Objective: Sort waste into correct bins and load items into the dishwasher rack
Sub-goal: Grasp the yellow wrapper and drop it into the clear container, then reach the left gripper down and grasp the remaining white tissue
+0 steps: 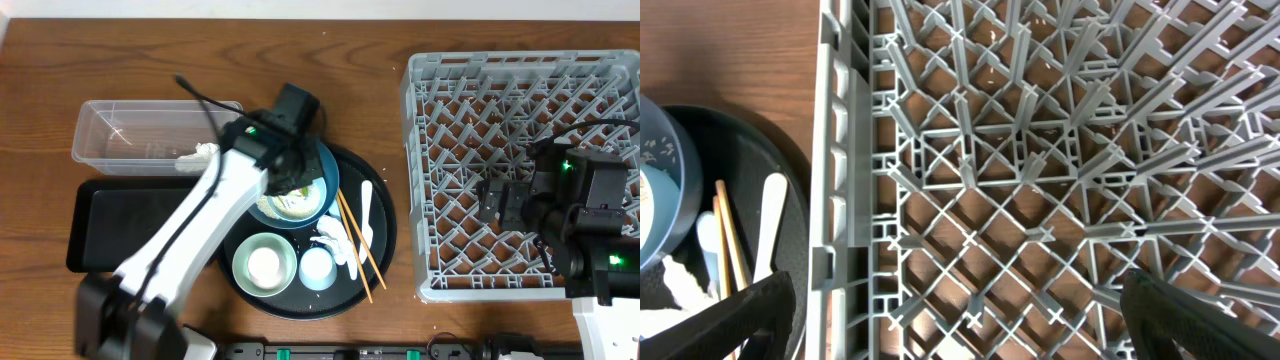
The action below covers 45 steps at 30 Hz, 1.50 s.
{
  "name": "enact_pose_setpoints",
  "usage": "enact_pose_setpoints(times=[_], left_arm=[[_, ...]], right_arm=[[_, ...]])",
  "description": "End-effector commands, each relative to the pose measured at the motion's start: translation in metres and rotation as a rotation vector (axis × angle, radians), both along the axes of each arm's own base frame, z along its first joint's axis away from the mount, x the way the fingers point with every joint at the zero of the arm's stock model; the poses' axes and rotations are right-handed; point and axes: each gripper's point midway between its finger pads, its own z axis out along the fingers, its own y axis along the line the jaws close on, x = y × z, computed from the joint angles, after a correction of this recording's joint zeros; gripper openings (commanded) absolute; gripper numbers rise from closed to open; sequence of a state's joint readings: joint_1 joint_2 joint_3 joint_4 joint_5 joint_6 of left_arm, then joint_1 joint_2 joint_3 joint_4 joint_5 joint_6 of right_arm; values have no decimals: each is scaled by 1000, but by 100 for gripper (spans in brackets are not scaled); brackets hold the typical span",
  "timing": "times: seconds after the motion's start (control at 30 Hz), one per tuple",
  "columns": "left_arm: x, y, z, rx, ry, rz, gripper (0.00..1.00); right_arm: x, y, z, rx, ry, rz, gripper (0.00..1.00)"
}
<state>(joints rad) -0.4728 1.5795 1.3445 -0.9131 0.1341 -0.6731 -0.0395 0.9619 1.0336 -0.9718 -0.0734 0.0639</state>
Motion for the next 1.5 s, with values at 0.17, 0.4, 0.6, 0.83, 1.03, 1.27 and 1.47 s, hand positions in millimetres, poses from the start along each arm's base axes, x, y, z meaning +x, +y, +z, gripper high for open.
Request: enact_pose_setpoints(times=[0.17, 0.4, 0.6, 0.83, 1.03, 1.27, 1.47], left_arm=[[29, 67, 74, 80, -296, -27, 6], [62, 151, 82, 114, -357, 218, 6], [79, 193, 71, 134, -355, 329, 13], [81, 196, 62, 126, -326, 334, 82], [65, 156, 54, -55, -235, 233, 82], [19, 106, 29, -38, -67, 7, 82], [-12, 45, 12, -16, -11, -250, 82]], right_arm=[[2, -1, 7, -26, -16, 6, 99], [1, -1, 6, -25, -12, 6, 99], [1, -1, 6, -25, -13, 6, 99], [1, -1, 6, -25, -11, 6, 99], [1, -1, 6, -25, -12, 7, 99], [1, -1, 6, -24, -11, 7, 99], [1, -1, 6, -24, -10, 7, 99]])
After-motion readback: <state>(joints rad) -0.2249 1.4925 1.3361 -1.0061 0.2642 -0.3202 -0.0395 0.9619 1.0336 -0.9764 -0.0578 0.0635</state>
